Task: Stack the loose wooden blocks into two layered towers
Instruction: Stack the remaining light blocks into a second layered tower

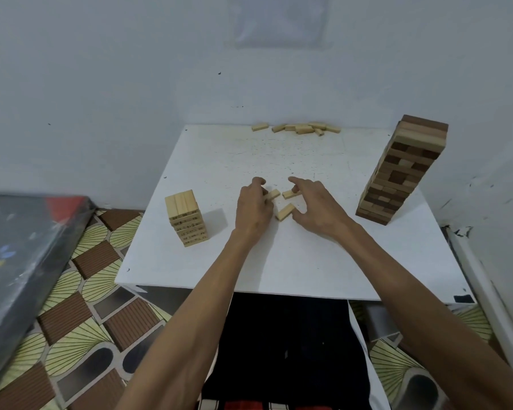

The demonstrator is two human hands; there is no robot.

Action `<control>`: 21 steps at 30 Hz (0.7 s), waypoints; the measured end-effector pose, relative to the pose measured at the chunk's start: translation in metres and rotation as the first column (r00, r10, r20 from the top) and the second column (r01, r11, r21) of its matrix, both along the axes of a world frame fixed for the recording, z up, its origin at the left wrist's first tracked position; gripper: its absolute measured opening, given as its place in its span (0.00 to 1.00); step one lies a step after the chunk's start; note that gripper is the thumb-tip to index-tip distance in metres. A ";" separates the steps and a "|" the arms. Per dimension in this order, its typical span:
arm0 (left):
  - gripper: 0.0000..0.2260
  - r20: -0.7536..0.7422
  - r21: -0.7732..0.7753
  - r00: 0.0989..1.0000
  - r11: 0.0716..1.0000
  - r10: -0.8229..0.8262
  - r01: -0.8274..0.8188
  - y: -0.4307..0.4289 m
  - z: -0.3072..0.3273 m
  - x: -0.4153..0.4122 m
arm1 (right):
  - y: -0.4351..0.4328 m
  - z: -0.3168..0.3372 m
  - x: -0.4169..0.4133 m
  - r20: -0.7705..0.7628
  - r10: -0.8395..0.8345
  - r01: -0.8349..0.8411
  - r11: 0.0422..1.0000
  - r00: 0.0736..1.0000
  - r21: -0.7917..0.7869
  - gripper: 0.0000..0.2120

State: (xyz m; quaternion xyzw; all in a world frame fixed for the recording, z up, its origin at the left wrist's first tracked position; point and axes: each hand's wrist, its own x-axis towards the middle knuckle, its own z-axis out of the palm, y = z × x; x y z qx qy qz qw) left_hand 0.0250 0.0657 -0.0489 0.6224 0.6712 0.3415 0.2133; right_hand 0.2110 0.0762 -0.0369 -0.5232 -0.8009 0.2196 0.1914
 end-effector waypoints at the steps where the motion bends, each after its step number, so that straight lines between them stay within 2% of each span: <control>1: 0.19 0.005 -0.003 1.000 1.000 0.018 -0.018 0.001 -0.001 -0.001 | 0.000 0.001 0.000 0.003 0.007 -0.007 1.000 1.000 0.007 0.36; 10: 0.19 0.070 0.031 0.997 0.999 0.030 -0.033 0.007 -0.001 -0.001 | 0.005 0.003 -0.005 -0.021 -0.026 0.025 0.998 0.999 -0.060 0.37; 15: 0.20 0.069 0.032 0.995 0.997 -0.070 0.068 0.004 0.003 0.001 | 0.002 0.003 -0.005 -0.158 -0.025 0.009 0.995 0.987 -0.096 0.40; 18: 0.28 0.048 -0.011 0.986 0.987 -0.160 0.160 -0.005 0.002 0.001 | 0.003 0.001 0.003 -0.131 0.013 -0.031 0.991 0.991 -0.130 0.44; 21: 0.35 -0.041 -0.058 0.973 0.972 -0.229 0.226 -0.009 0.002 0.000 | 0.007 0.001 0.007 -0.058 0.021 -0.029 0.992 0.998 -0.126 0.46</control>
